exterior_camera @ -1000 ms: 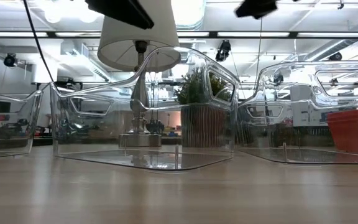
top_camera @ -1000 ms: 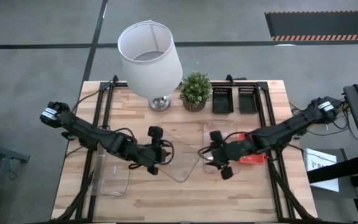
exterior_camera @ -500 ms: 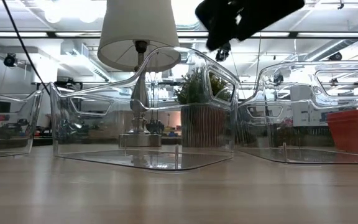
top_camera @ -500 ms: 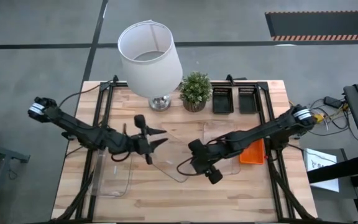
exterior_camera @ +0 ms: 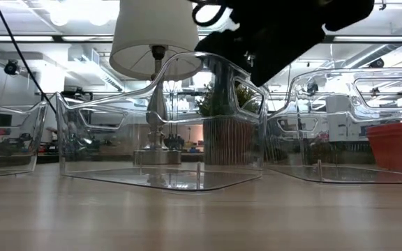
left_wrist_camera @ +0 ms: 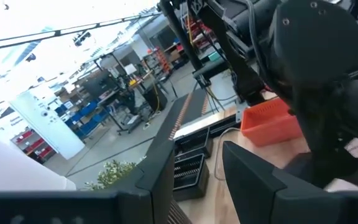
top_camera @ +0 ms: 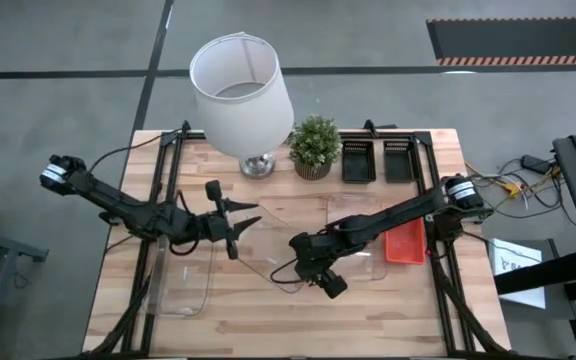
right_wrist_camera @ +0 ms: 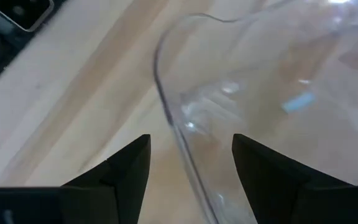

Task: Stack baskets by color
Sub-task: Stack the middle transparent bin on the right transparent bin

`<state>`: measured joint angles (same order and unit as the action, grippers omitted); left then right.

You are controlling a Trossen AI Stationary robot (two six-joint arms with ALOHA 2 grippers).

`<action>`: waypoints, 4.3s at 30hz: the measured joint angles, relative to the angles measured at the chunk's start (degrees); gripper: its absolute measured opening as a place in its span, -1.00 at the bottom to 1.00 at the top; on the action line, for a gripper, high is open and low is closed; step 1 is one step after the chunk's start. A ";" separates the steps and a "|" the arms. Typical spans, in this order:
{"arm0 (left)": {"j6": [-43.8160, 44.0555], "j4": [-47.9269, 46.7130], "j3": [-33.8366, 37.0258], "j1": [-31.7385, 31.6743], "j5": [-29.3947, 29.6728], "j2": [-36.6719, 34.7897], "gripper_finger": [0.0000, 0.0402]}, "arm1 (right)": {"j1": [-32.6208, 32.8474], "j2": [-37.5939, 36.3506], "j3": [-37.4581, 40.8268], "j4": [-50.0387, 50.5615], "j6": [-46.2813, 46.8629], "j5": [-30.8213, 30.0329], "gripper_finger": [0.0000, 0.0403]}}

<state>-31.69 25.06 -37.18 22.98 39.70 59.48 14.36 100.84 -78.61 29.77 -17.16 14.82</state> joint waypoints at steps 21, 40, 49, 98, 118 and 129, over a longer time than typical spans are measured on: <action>-1.98 0.29 -0.29 0.00 -0.22 0.42 -0.40 | -1.67 3.20 0.00 -3.90 -9.24 6.62 -0.95; -19.93 18.16 -0.27 0.00 7.95 0.33 -0.40 | 0.31 -1.74 -9.14 7.08 -6.16 -10.50 -0.96; -21.24 18.51 -0.05 0.02 8.78 0.24 -0.40 | 3.55 -8.63 -9.39 10.39 2.39 -19.85 -0.96; -20.60 17.96 0.89 0.02 8.74 0.48 -0.40 | 29.89 -15.44 -9.29 40.18 50.55 -47.38 -0.96; -21.17 17.94 0.86 0.02 8.59 0.48 -0.40 | 28.80 -15.44 -8.98 33.67 47.07 -44.80 -0.96; -21.19 17.97 0.89 0.02 8.57 0.48 -0.40 | 28.79 -15.44 -8.07 32.83 47.18 -44.62 -0.96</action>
<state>-52.88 43.03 -36.29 23.00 48.27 59.96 43.15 85.41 -86.67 62.60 30.02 -29.80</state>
